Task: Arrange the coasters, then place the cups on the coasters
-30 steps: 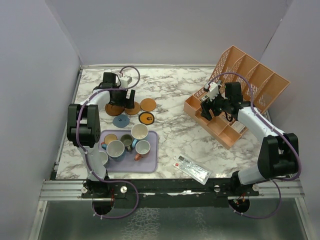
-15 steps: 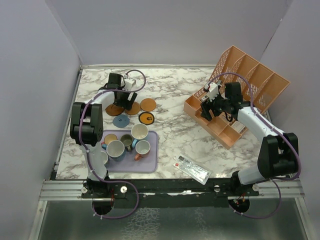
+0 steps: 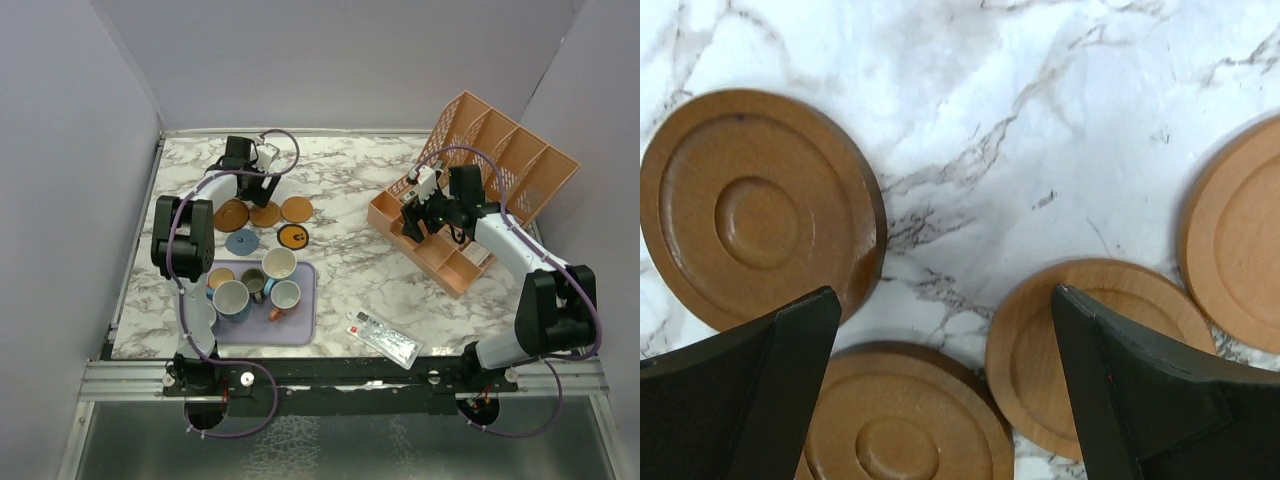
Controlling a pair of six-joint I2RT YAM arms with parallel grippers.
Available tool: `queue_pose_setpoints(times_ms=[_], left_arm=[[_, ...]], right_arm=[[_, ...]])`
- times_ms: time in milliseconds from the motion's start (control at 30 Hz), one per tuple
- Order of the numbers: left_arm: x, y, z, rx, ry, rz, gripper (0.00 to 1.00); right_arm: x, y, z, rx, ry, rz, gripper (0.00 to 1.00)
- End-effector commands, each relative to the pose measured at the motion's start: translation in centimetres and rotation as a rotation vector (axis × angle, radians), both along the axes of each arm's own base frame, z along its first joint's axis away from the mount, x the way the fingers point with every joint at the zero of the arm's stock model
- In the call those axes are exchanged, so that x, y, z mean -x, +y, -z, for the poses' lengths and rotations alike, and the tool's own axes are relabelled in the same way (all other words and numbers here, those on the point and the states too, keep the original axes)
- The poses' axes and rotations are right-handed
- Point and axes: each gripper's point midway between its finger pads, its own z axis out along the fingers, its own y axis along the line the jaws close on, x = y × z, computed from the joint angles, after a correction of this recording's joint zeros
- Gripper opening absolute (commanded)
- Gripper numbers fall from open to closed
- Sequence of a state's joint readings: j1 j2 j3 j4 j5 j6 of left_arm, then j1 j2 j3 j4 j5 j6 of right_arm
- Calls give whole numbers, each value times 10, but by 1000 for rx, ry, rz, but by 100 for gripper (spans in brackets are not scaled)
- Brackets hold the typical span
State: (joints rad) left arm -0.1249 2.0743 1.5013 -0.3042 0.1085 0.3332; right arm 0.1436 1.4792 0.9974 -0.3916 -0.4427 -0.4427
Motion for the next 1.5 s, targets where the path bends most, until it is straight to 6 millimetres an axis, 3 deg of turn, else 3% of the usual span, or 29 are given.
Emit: queue_pose_setpoints(times_ms=[0,267,667,1167,1467], left_arm=[[-24,0,4,-42,-39,-11,91],[-44,-5,11,-46,-50,-10,91],[-83,-5,8,-57,-111,-45,91],[-100,17,3,-138,-148,-98,91],[-103,12,-21,-96,-183,-99,91]], right_arm=[[-8,1,-6,-4,-20,-14,76],[-9,0,-4,5,-19,-11,76],[-9,-1,-1,10,-13,-6,76],[-9,-1,-3,10,-17,-5,75],[-9,-1,-3,8,-18,-7,75]])
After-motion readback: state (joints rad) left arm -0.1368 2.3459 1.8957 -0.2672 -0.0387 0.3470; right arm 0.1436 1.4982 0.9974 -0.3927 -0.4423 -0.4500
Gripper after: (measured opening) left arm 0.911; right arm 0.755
